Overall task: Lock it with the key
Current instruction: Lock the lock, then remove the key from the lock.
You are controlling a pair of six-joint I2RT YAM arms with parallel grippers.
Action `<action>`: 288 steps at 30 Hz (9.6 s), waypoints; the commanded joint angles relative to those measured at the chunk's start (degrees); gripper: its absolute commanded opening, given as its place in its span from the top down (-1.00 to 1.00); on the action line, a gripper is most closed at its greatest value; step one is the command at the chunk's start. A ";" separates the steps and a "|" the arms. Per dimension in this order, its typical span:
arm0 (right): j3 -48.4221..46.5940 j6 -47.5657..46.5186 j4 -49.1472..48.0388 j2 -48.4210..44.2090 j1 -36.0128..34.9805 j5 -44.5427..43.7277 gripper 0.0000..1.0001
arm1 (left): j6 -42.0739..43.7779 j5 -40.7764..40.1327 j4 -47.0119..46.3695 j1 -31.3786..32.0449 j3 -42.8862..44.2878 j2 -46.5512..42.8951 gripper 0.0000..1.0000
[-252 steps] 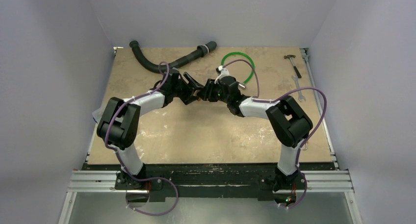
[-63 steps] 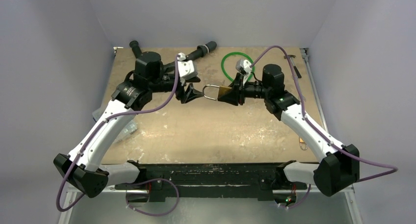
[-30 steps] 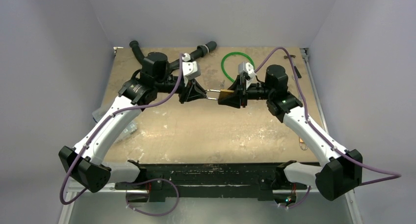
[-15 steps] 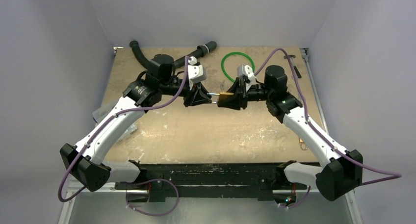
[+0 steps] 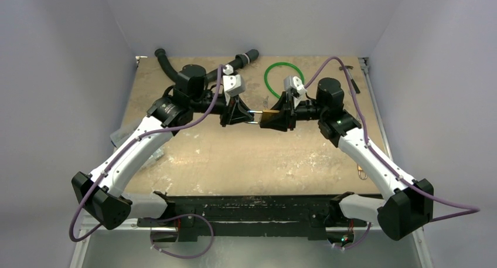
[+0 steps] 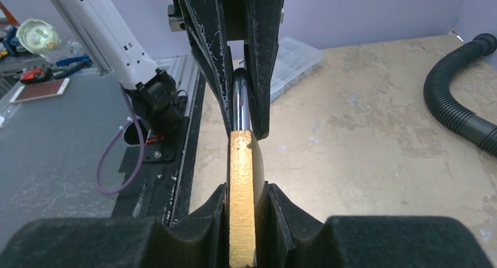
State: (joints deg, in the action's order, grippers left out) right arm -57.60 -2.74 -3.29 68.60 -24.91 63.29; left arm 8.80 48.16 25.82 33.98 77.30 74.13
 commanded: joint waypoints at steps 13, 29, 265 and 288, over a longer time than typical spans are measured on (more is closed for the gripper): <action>-3.85 7.18 -14.20 0.78 -5.20 -1.21 1.00 | -15.14 6.59 -18.56 4.97 -4.56 0.81 1.00; -4.13 14.15 -17.92 1.79 -3.00 1.14 0.98 | -20.95 5.66 -21.89 0.42 -3.23 1.22 1.00; -10.21 7.67 3.16 4.26 5.89 5.88 0.12 | -23.49 5.52 -30.88 -12.00 -1.36 -0.71 1.00; -9.77 5.71 8.11 5.61 7.49 6.46 0.96 | -25.14 3.28 -32.37 -12.33 -0.99 -0.56 1.00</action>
State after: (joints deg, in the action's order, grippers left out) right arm -65.65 3.40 3.38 74.30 -17.61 67.29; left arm -14.55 54.26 1.80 22.50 72.97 75.42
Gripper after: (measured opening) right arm 0.313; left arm 0.125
